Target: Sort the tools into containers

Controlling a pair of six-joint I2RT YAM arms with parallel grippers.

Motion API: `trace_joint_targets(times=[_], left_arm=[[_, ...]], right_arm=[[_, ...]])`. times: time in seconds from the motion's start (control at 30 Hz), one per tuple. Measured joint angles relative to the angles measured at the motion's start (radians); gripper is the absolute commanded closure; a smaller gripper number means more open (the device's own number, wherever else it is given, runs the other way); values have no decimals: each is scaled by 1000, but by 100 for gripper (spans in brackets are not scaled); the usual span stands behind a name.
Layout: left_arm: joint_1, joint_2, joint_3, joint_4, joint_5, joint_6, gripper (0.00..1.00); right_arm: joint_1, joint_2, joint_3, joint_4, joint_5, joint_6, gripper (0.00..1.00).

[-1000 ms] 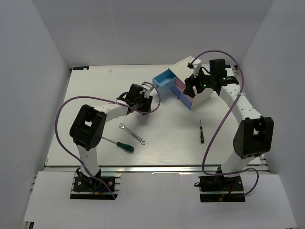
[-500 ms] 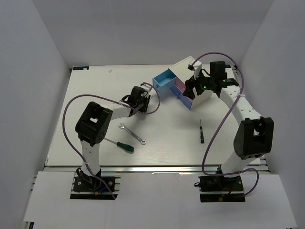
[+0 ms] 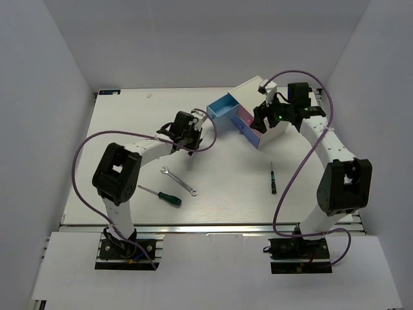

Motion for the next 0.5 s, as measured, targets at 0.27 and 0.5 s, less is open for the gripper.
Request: trace_joint_targets(times=[0.27,0.5], left_arm=[[10,-135,190,-216,96,122,100],[13,-166,338,-348,100,286,100]], right_arm=[[-5,-1,-19,15,-22,11,19],[-19,-3,-42,43,-44,21,19]])
